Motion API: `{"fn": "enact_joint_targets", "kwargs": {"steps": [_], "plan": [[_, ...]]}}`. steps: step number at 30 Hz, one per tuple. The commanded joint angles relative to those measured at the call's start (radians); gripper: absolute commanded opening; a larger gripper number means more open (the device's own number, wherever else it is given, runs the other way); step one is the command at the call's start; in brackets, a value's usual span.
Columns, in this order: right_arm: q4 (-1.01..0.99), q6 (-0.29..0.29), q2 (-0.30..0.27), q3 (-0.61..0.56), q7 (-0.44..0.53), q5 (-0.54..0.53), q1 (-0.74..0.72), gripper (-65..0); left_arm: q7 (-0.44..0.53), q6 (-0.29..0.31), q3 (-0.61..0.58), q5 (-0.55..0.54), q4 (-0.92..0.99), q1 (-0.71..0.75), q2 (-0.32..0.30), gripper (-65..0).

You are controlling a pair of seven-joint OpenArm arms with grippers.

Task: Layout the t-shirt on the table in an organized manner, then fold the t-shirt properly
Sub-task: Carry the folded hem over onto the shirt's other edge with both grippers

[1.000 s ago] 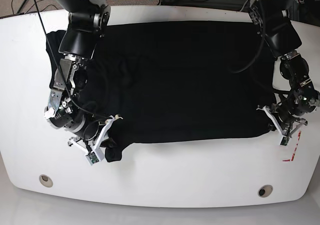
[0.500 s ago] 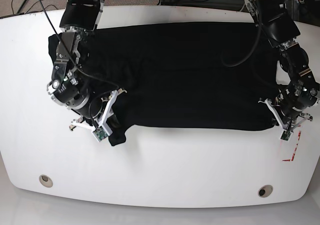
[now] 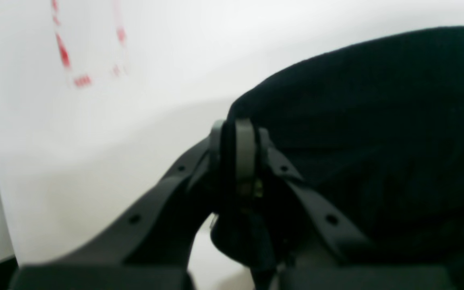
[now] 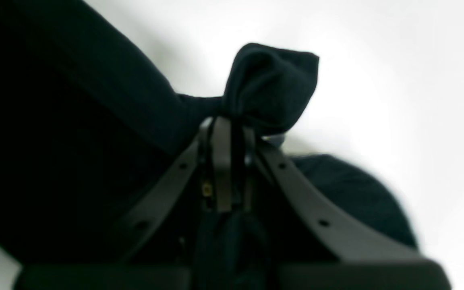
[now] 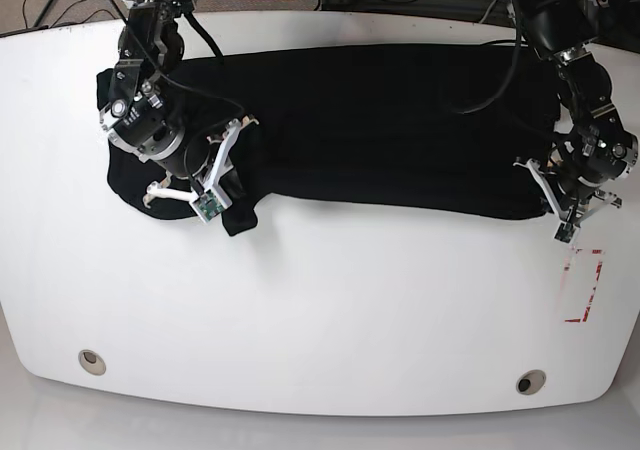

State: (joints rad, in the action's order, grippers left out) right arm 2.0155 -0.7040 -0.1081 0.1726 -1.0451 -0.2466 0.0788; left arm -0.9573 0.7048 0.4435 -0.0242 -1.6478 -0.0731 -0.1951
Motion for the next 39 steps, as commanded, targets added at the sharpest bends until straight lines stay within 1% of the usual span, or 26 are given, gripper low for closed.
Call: {"fn": "enact_joint_targets", "kwargs": {"steps": [1,10,17,27,28,31,39], "plan": [[0.023,0.006,-0.008,0.008,0.018,-0.004,0.014,-65.0,0.008,-0.007,0.005,0.000,-0.045,0.016,-0.017,-63.2],[0.024,0.006,-0.006,0.081,0.018,-0.009,0.077,-65.0,0.008,-0.007,0.005,0.000,-0.141,0.157,-0.014,-63.2],[0.024,0.006,-0.006,0.106,0.018,-0.009,0.111,-65.0,0.008,-0.007,0.005,0.000,-0.154,0.236,-0.013,-63.2],[0.024,0.006,-0.008,0.121,0.018,-0.010,0.157,-65.0,0.008,-0.007,0.005,0.002,-0.154,0.301,-0.020,-63.1],[0.024,0.006,-0.006,0.124,0.018,-0.010,0.164,-65.0,0.008,-0.007,0.005,0.002,-0.154,0.307,-0.028,-63.1],[0.024,0.006,-0.006,0.126,0.018,-0.010,0.178,-65.0,0.008,-0.007,0.005,0.002,-0.154,0.310,-0.045,-63.1],[0.023,0.006,-0.005,0.126,0.018,-0.010,0.209,-63.7,0.008,-0.007,0.005,0.007,-0.153,0.316,-0.054,-62.8]]}}
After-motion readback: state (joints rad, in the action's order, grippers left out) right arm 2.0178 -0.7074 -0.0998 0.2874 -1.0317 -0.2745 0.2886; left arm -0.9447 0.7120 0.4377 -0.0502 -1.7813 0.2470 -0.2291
